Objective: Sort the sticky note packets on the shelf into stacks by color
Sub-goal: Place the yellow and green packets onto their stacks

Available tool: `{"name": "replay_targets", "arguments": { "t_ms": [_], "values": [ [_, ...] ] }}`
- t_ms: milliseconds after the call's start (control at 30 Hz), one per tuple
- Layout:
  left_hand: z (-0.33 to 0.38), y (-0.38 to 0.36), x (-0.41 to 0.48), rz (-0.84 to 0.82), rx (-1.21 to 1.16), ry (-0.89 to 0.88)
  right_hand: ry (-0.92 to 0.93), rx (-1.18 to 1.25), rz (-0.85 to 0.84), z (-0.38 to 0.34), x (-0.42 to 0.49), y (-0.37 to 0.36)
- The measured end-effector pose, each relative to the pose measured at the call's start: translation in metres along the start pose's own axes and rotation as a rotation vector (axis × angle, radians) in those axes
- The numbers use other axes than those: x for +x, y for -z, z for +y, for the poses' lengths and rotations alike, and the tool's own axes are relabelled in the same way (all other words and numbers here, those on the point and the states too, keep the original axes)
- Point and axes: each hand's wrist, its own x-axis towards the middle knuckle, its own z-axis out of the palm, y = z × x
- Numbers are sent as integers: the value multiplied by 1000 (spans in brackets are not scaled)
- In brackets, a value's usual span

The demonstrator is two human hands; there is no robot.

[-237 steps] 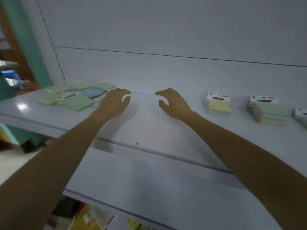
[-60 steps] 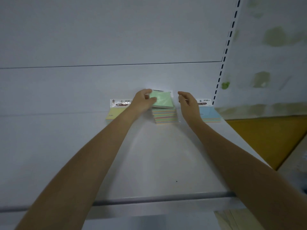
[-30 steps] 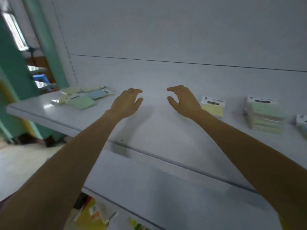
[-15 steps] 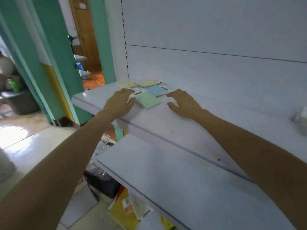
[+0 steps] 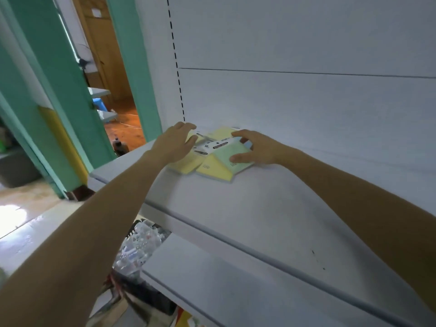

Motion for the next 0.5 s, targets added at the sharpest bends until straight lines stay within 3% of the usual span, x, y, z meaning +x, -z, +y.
{"name": "replay_targets", "arguments": {
  "t_ms": [333, 500],
  "values": [
    [-16, -28, 71, -190, -64, -158, -277, 153, 307, 19, -6, 5],
    [0, -38, 100, -348, -138, -154, -367, 47, 532, 20, -22, -1]
  ]
}}
